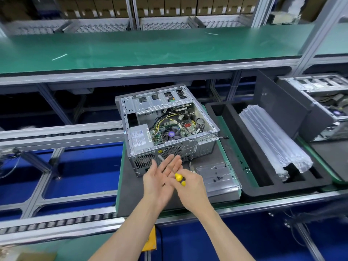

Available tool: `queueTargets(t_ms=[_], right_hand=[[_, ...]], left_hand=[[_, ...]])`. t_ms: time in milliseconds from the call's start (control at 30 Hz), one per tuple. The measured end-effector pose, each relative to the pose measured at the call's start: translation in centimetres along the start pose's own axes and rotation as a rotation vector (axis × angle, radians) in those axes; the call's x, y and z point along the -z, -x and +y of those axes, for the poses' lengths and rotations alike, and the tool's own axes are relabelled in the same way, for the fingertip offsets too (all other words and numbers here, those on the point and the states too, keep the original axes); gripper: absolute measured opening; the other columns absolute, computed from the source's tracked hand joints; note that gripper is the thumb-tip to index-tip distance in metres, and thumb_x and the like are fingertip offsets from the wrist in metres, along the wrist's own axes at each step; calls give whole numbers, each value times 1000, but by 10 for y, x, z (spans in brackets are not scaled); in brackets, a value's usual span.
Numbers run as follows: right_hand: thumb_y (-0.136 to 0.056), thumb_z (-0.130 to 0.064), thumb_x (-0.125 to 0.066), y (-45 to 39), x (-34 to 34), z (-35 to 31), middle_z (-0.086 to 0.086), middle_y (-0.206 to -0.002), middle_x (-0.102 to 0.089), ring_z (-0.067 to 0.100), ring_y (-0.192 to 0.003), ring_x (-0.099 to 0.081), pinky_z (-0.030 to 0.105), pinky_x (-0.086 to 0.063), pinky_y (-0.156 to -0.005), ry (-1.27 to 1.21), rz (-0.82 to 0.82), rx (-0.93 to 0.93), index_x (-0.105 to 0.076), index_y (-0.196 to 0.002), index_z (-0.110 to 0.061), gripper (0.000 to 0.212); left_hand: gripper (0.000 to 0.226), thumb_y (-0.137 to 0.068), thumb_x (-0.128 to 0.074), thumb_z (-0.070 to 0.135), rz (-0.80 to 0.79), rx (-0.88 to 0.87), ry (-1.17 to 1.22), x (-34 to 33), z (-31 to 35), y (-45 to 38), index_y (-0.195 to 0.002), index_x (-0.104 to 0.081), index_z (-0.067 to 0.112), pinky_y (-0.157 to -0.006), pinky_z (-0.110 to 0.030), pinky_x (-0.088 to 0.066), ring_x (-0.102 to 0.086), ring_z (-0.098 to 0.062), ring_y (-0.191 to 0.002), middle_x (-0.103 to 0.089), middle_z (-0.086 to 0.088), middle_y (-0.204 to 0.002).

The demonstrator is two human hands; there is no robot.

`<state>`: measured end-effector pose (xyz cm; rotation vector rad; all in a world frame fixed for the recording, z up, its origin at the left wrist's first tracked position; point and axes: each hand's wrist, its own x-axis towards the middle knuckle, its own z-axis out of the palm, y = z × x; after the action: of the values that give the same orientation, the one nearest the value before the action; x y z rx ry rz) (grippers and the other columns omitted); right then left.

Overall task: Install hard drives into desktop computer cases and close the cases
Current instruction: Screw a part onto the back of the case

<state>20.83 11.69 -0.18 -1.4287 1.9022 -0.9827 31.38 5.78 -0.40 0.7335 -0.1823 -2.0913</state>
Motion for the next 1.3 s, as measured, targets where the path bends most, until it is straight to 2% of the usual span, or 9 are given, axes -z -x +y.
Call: queueTargets(t_ms=[100, 200, 300, 433, 500, 633, 833, 1000, 1300], right_hand=[[-90, -25, -70, -3, 7, -1, -8, -53, -48, 9, -52, -41, 26, -37, -52, -360, 36, -149, -54, -60, -22, 34], [-94, -20, -68, -4, 8, -6, 4, -52, -48, 11, -47, -39, 22, -32, -45, -683, 15, -305, -69, -77, -8, 21], [-95, -16, -68, -6, 2, -8, 7, -57, -50, 13, -48, -40, 24, -32, -45, -895, -14, -404, -77, -87, -8, 14], [-93, -15, -70, -10, -8, -12, 7, -59, -51, 14, -49, -42, 24, -32, -41, -998, -19, -452, -77, -82, -8, 15], [-92, -20, -73, -12, -11, -12, 7, -60, -51, 14, -49, -43, 25, -31, -42, -974, -13, -450, -75, -76, -10, 19], [-93, -37, -67, -8, -9, -5, 7, -59, -53, 14, -47, -45, 25, -32, -43, -689, -38, -340, -60, -74, -8, 36], [-97, -20, -53, 10, -15, 16, 4, -60, -66, 5, -50, -52, 31, -44, -60, -203, -134, -81, -63, -78, -19, 22], [-99, -30, -48, 12, -23, 26, -2, -60, -65, 8, -56, -56, 42, -52, -71, -90, -125, -71, -58, -74, -29, 27], [-99, -39, -50, 12, -48, 41, -3, -69, -67, 15, -84, -60, 35, -49, -74, -44, -69, -218, -61, -98, -29, 14]], left_hand=[[45, -98, -53, 27, -6, -27, -72, 9, -3, 6, -126, -59, -7, -88, -39, -59, -66, -34, -117, -64, -25, -130], [32, -93, -58, 12, -65, -116, -256, 16, -10, 10, -117, -66, -7, -86, -31, -59, -66, -30, -118, -66, -22, -128], [24, -86, -63, 8, -17, -178, -335, 15, -16, 8, -102, -74, -5, -68, -28, -60, -73, -23, -89, -72, -16, -118], [25, -86, -66, 10, 49, -215, -320, 12, -18, 6, -103, -74, -5, -45, -29, -51, -57, -20, -53, -70, -18, -116], [23, -85, -66, 12, 57, -195, -276, 12, -18, 5, -101, -75, -3, -47, -30, -53, -63, -19, -60, -70, -18, -119], [17, -88, -61, 11, 50, -165, -133, 15, -10, -3, -100, -63, -1, -73, -31, -61, -73, -22, -104, -71, -18, -121], [14, -103, -47, 4, 137, -153, -64, 21, 5, -17, -108, -59, -1, -70, -32, -62, -76, -25, -92, -75, -21, -103], [17, -104, -47, 6, 166, -149, -176, 32, 6, -20, -111, -60, -1, -67, -31, -62, -76, -26, -93, -76, -19, -104], [18, -104, -51, 8, 293, -51, -257, 50, 4, -38, -103, -64, -4, -61, -35, -62, -77, -25, -79, -77, -16, -87]])
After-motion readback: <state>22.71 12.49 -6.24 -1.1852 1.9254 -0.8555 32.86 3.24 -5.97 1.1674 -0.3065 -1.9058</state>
